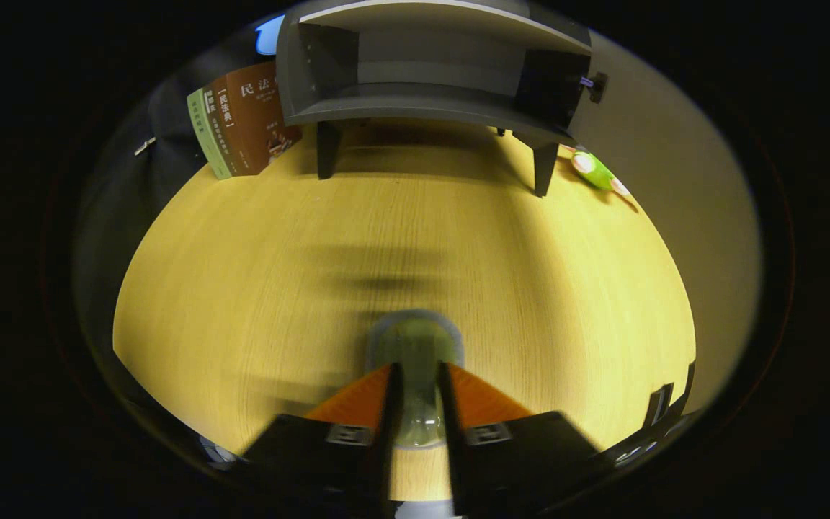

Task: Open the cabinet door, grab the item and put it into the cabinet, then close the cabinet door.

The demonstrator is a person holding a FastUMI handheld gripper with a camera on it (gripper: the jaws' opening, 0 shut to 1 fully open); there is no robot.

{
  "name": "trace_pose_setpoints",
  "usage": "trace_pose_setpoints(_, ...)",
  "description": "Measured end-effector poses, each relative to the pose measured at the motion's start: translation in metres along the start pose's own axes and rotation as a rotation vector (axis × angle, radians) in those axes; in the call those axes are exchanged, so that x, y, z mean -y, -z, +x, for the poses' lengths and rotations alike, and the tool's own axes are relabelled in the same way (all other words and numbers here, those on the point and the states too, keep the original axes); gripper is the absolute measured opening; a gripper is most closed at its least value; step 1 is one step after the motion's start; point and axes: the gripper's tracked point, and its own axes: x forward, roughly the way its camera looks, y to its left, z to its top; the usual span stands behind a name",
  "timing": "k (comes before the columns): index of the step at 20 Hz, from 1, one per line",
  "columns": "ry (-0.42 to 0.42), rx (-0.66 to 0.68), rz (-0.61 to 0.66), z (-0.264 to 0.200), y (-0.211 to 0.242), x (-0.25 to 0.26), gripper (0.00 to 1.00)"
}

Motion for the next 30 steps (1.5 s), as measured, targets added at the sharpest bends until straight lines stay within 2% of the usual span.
trace_pose_setpoints(1, 0.008, -0.001, -0.008, -0.008, -0.003, 0.0, 0.23)
trace_pose_setpoints(4, 0.021, -0.002, -0.025, -0.007, -0.006, 0.0, 0.22)
trace_pose_setpoints(5, 0.016, -0.003, -0.032, -0.007, -0.005, -0.001, 0.15)
trace_pose_setpoints(9, -0.005, 0.009, -0.02, -0.016, -0.013, -0.005, 0.15)
trace_pose_setpoints(14, -0.008, 0.095, 0.036, -0.072, -0.048, -0.009, 0.14)
trace_pose_setpoints(21, 0.062, 0.316, 0.03, -0.168, -0.153, 0.003, 0.14)
trace_pose_setpoints(30, 0.033, 0.575, -0.007, -0.224, -0.319, 0.011, 0.14)
